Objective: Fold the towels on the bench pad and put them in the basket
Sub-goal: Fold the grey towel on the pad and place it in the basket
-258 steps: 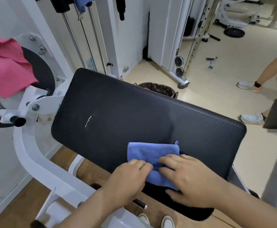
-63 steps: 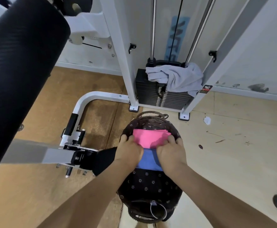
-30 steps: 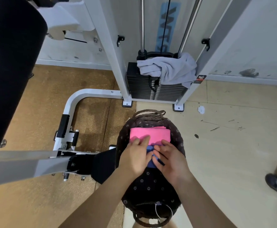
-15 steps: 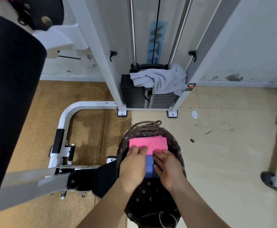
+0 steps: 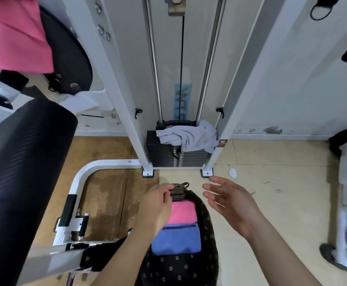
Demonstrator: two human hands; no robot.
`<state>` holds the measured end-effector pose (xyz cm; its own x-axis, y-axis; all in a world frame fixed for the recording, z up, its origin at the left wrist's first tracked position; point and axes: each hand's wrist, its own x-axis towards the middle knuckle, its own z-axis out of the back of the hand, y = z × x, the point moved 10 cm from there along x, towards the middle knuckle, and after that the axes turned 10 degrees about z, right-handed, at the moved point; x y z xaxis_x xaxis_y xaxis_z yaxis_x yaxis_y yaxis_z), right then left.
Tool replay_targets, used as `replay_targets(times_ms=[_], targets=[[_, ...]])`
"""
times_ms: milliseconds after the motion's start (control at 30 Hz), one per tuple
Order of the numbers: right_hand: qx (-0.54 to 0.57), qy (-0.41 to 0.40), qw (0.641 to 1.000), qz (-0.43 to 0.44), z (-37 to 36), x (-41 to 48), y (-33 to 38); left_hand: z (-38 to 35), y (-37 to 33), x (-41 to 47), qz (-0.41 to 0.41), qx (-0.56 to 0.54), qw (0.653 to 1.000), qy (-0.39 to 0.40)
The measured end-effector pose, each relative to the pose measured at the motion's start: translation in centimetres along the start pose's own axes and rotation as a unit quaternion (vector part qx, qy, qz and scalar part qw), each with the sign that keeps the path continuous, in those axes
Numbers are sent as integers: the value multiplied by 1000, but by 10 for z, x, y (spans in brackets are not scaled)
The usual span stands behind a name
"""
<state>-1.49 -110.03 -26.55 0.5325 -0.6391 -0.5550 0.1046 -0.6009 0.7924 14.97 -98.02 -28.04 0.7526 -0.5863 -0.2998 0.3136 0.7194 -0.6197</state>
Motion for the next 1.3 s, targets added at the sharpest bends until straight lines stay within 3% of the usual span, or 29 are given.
replay_targets(times_ms=[133,300,400,533,767,833,867,900,967,1033,1067,1200,1300], targets=[[-101,38,992,61,2,42,48,20,-40,31,-11,-56,998,-31],[-277,116,947,110,-17,140,70,-8,-74,96,5,-45,999,-9],[-412,174,884,140,-30,212,58,-38,-78,142,53,-53,997,5],[-585,249,750,180,-45,302,17,-85,-69,200,115,-53,991,42],[-679,324,632,187,-74,374,-27,-116,-40,268,167,-48,984,47],[-690,341,613,180,-83,380,-33,-122,-32,279,184,-68,979,57],[-673,340,635,171,-87,380,-31,-125,-27,283,195,-73,976,63],[-636,323,683,158,-89,382,-27,-127,-24,287,198,-80,975,66],[-494,264,822,105,-85,384,-10,-130,-19,288,210,-105,970,62],[-322,202,924,26,-72,374,6,-127,-21,284,203,-123,970,44],[-266,195,944,6,-70,369,15,-121,-26,279,195,-139,971,29],[-214,222,951,26,-70,333,75,-77,-60,248,139,-162,976,-26],[-184,312,931,48,-86,289,120,-28,-85,206,107,-180,976,-66]])
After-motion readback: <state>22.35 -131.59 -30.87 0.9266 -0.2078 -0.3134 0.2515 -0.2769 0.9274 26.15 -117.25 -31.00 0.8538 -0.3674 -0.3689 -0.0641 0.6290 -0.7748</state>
